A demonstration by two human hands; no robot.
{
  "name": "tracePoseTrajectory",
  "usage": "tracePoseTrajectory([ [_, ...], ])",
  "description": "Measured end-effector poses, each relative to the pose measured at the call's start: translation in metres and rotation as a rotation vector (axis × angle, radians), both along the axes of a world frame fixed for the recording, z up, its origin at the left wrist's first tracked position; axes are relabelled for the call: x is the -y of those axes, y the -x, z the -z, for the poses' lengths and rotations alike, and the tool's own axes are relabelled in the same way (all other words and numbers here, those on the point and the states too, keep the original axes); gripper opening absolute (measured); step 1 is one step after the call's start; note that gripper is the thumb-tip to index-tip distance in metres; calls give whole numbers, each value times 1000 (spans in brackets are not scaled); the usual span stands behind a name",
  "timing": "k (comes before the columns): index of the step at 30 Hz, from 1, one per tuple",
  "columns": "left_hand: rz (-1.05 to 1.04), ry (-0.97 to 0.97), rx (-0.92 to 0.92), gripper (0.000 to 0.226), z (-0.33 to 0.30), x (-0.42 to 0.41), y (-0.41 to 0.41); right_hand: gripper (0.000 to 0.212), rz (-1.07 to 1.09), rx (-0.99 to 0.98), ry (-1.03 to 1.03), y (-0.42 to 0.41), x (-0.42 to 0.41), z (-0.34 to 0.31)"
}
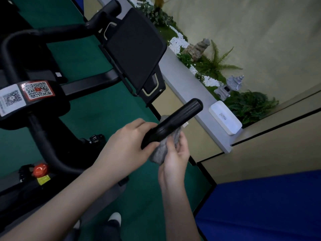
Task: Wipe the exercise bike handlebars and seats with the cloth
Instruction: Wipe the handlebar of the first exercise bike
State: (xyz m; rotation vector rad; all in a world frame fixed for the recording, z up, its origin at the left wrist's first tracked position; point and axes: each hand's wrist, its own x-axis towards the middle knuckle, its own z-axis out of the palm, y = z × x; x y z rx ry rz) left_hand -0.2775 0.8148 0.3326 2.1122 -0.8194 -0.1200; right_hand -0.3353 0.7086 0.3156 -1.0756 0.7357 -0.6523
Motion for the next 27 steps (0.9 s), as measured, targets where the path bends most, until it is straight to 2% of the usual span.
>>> tracePoseTrajectory([
  [6, 13, 5, -6, 40, 0, -2, 1, 36, -38, 52, -53, -13, 38, -17],
  [11, -5, 15, -5, 41, 0, 0, 1, 34, -242, -9, -89, -1, 29, -7],
  [16, 1, 13, -18, 42, 1, 0, -1, 42, -376, -71, -126, -4, 40, -13],
  [22, 0, 20, -37, 38, 1, 0, -1, 37, -262, 49, -54, -9, 49, -24],
  [27, -7, 4, -30, 37, 1, -1, 0, 29, -81, 107, 8, -14, 54, -30],
])
